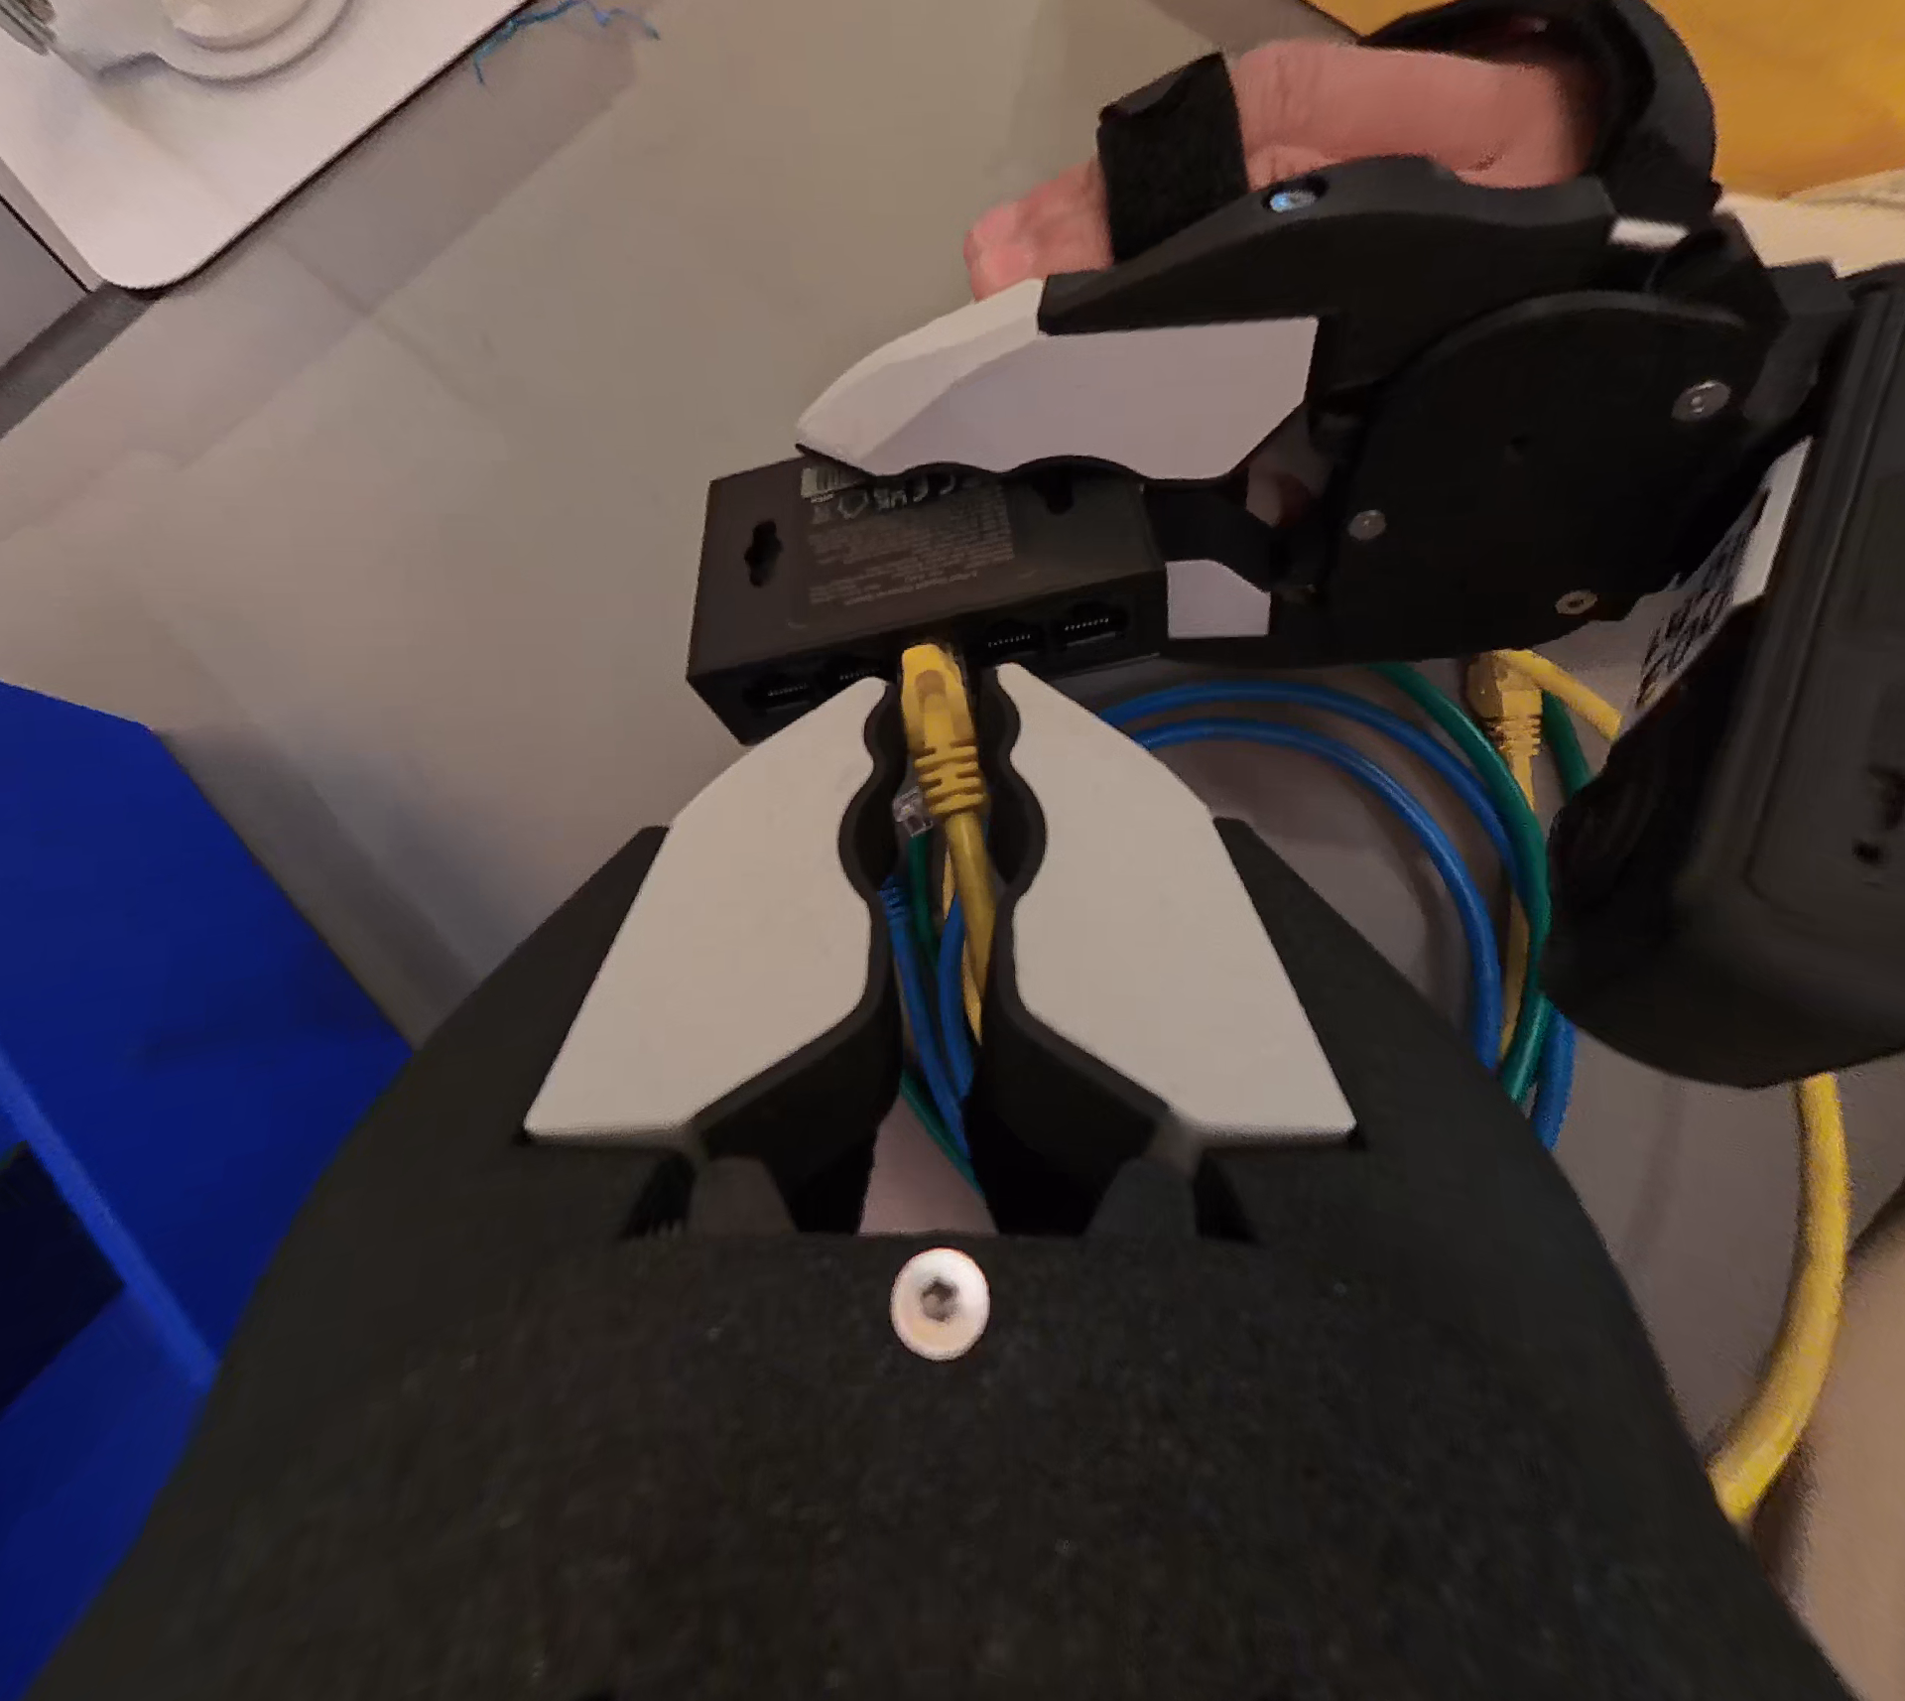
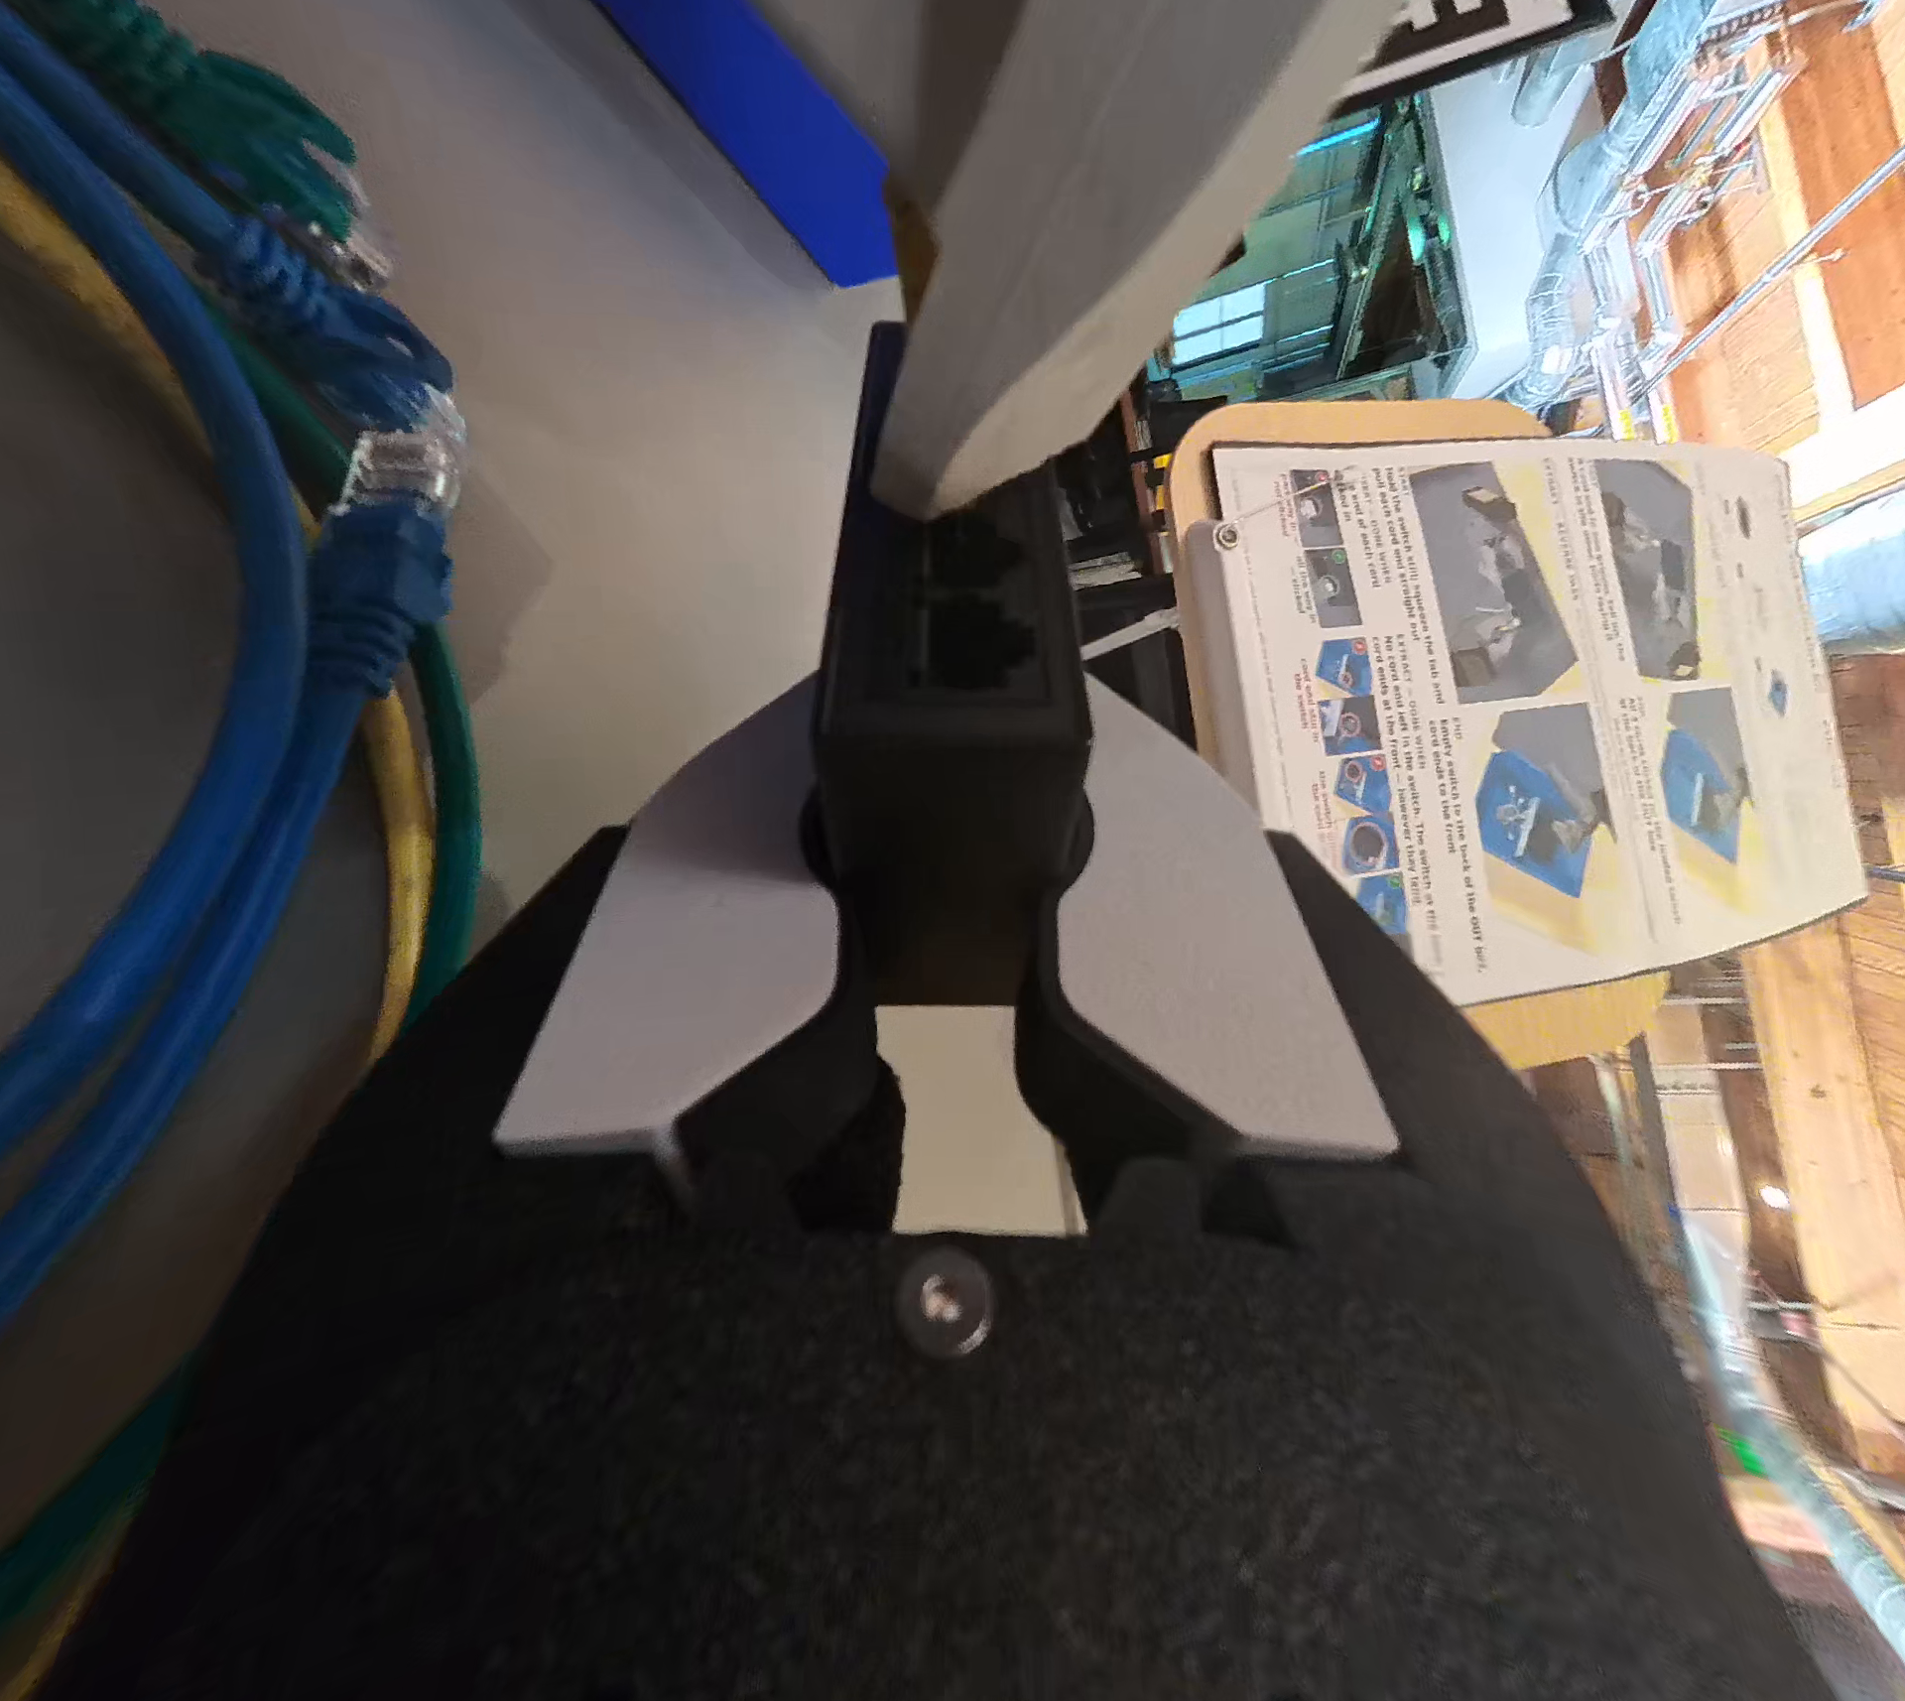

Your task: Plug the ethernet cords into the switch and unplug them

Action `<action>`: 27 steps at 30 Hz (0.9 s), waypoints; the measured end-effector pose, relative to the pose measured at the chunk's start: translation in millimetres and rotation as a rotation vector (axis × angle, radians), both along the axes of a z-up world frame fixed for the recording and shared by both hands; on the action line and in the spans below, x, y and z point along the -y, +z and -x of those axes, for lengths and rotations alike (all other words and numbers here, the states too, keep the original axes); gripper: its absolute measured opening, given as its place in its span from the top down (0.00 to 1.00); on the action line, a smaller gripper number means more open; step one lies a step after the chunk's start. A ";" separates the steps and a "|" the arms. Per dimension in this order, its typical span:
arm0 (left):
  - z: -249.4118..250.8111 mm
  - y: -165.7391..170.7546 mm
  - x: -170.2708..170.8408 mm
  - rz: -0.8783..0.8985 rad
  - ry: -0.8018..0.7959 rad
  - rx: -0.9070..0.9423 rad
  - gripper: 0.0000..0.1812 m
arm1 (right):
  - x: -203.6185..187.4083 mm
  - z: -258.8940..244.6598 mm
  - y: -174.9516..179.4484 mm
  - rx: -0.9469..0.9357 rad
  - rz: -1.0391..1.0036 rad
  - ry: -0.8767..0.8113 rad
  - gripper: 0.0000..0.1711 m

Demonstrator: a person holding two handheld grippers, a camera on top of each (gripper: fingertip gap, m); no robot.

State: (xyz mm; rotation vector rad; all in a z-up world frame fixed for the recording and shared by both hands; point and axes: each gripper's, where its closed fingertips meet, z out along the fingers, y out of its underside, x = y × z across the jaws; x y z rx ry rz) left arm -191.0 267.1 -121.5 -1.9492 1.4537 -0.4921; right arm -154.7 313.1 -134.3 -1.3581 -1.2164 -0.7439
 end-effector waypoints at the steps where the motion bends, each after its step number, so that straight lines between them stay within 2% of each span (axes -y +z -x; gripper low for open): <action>1: 0.5 -1.0 0.6 -0.003 -0.002 0.000 0.92 | 0.2 0.8 -0.3 -0.010 0.007 0.008 0.81; 4: -1.9 -1.3 -0.1 0.060 0.001 0.064 0.93 | 1.9 0.5 -1.2 0.009 0.000 -0.004 0.81; 7: -5.9 7.9 7.8 0.155 -0.072 0.164 0.90 | 6.3 -1.7 10.0 0.008 -0.053 0.021 0.81; 10: -4.0 38.8 19.9 0.285 -0.186 0.368 0.80 | 6.4 -13.7 5.5 -0.103 0.021 0.040 0.81; 13: 11.8 78.1 19.6 0.414 -0.269 0.615 0.79 | 9.4 -11.8 7.7 -0.262 0.063 0.115 0.81; 14: 17.7 84.0 17.4 0.441 -0.286 0.652 0.79 | 16.0 -0.3 7.8 -0.332 0.107 0.202 0.81; 16: 26.5 90.6 13.9 0.431 -0.318 0.693 0.81 | 21.2 8.0 9.0 -0.395 0.117 0.255 0.81; 20: 25.5 75.9 29.7 0.319 -0.446 0.608 0.74 | 58.2 42.3 12.9 -0.531 0.235 0.589 0.81; 22: 22.0 59.8 40.9 0.256 -0.489 0.497 0.67 | 67.3 46.9 23.8 -0.634 0.289 0.651 0.81; 27: 12.4 50.7 65.0 0.069 -0.565 0.420 0.65 | 94.5 53.5 50.9 -0.895 0.461 0.864 0.82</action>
